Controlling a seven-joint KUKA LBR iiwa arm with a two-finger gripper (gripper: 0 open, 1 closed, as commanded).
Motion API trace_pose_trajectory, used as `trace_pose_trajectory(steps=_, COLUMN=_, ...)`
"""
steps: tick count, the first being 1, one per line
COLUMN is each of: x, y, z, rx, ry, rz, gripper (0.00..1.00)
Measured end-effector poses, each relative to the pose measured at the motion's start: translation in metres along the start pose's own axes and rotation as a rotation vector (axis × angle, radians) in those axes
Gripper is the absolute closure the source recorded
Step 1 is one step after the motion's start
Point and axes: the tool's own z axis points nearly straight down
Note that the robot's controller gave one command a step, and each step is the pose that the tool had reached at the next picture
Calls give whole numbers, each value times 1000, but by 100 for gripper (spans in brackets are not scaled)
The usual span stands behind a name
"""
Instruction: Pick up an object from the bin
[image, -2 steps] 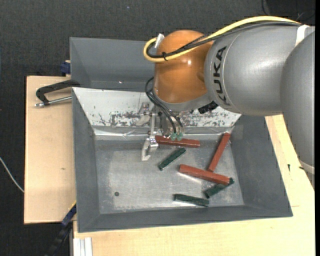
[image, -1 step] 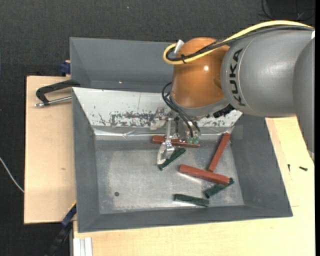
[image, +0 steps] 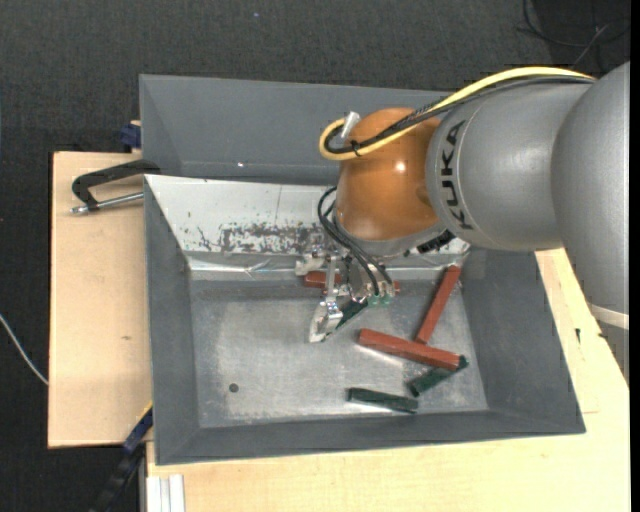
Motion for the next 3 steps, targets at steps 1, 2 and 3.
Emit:
trace_pose_trajectory(steps=1, x=8, y=-37, z=27, rx=-3, ry=16, rz=-34, gripper=0)
trace_pose_trajectory(steps=2, x=-2, y=-59, z=40, rx=-9, ry=-23, rz=85, gripper=100)
trace_pose_trajectory(steps=3, x=-2, y=-59, z=40, rx=-9, ry=-23, rz=85, gripper=100)
